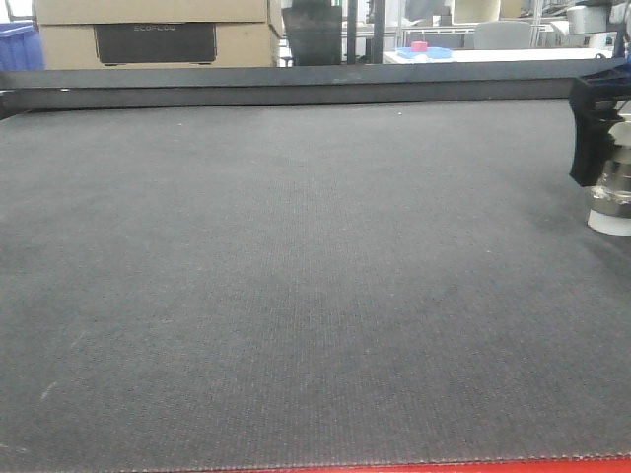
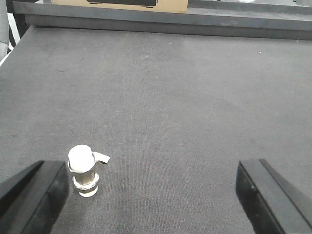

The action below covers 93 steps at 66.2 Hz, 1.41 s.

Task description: Place valve from conveyor to right shelf box

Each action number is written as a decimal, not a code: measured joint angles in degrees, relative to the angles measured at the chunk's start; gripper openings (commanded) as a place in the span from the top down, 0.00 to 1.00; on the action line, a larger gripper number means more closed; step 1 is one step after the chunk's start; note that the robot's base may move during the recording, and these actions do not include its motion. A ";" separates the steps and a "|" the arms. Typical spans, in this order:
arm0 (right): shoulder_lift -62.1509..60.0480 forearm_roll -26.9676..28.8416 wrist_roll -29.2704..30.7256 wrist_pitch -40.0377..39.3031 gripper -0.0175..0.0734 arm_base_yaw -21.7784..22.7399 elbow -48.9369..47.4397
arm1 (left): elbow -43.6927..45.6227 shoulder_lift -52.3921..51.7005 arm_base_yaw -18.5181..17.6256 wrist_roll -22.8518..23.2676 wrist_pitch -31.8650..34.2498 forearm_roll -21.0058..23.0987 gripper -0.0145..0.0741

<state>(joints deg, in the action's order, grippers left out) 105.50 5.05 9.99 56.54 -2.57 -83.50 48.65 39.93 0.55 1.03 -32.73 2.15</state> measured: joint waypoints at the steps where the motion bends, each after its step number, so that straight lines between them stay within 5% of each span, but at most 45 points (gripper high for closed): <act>1: 0.12 0.14 0.00 -0.29 0.22 0.00 0.00 | 0.00 0.00 0.00 0.00 0.00 0.00 0.16; 7: 0.37 0.77 0.00 -0.72 0.36 0.00 0.00 | 0.00 0.00 0.00 0.00 -0.13 0.00 0.16; 21: 0.37 1.44 0.12 0.38 0.99 0.00 0.00 | 0.00 0.37 0.00 0.00 -2.77 0.00 0.16; 45: -6.35 2.26 0.12 2.31 0.98 0.00 0.21 | 13.65 12.56 -0.10 0.00 -16.08 -2.76 0.16; 56: -12.54 3.46 0.12 2.33 0.98 -0.64 0.97 | 24.30 24.76 3.28 -0.65 -21.65 -2.53 0.16; 72: -19.86 3.74 0.12 -1.43 0.98 -3.97 8.83 | 38.24 41.21 10.92 -12.45 -32.85 1.21 0.16; 93: -22.87 4.16 0.12 -4.45 0.98 -5.73 13.90 | 44.24 55.57 11.76 -24.17 -35.71 0.95 0.16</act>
<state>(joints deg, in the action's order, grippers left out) 82.63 9.21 10.11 52.09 -8.30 -69.60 92.89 95.50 12.31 -23.14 -68.44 3.10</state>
